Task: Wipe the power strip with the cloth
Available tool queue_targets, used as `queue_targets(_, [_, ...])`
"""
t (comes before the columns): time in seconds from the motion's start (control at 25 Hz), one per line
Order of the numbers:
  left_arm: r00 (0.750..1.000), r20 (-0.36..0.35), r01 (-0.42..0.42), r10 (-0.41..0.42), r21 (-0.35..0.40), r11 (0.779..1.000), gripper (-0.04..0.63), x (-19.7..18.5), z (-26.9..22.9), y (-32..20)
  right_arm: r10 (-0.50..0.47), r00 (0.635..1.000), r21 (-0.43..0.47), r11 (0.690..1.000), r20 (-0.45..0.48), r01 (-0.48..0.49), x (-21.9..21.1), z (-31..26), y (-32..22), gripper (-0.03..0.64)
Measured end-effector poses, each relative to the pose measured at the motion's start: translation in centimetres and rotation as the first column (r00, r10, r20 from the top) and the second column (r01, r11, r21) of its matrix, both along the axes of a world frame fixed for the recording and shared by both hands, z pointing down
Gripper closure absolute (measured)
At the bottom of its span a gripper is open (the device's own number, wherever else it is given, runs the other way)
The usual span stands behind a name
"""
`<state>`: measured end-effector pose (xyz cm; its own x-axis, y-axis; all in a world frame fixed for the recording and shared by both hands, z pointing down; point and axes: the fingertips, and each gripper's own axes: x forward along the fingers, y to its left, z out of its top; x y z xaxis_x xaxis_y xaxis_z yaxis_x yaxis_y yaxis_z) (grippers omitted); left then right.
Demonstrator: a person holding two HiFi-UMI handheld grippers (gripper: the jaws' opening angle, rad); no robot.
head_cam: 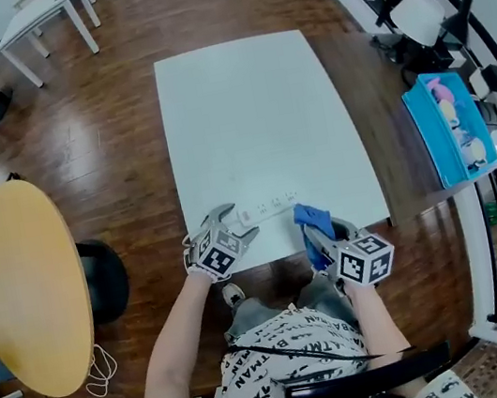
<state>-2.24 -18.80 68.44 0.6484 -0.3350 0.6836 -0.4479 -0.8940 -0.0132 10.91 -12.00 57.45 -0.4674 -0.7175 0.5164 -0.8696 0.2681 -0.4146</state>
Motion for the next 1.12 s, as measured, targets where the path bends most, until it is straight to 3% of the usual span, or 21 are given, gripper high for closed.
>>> queue_targets(0.16, [0.996, 0.042, -0.073, 0.073, -0.017, 0.997, 0.241, 0.6, 1.8, -0.3, 0.039, 0.999, -0.012, 0.999, -0.002, -0.039, 0.7, 0.0, 0.5, 0.476])
queue_targets(0.48, [0.986, 0.103, -0.130, 0.135, -0.054, 0.990, 0.242, 1.4, 4.5, -0.5, 0.081, 0.997, -0.037, 0.996, 0.006, -0.081, 2.0, 0.9, 1.8, 0.476])
queue_targets(0.68, [0.981, 0.104, -0.156, 0.164, -0.080, 0.984, 0.245, 1.5, 4.8, -0.5, 0.091, 0.996, -0.045, 0.995, 0.010, -0.090, 2.4, 1.3, 2.4, 0.476])
queue_targets(0.8, [0.973, 0.114, -0.192, 0.199, -0.072, 0.979, 0.294, 1.6, 4.5, -0.5, 0.092, 0.996, -0.047, 0.995, 0.015, -0.092, 2.3, 1.4, 2.6, 0.476])
queue_targets(0.96, [0.972, 0.133, -0.187, 0.193, -0.053, 0.981, 0.313, 1.7, 4.4, 0.0, 0.069, 0.997, -0.053, 0.996, 0.018, -0.068, 2.2, 1.6, 2.9, 0.476])
queue_targets(1.12, [0.984, 0.109, -0.144, 0.143, 0.003, 0.990, 0.310, 1.8, 2.6, -0.2, -0.021, 1.000, -0.040, 0.999, 0.002, 0.021, 1.7, 1.2, 2.3, 0.476])
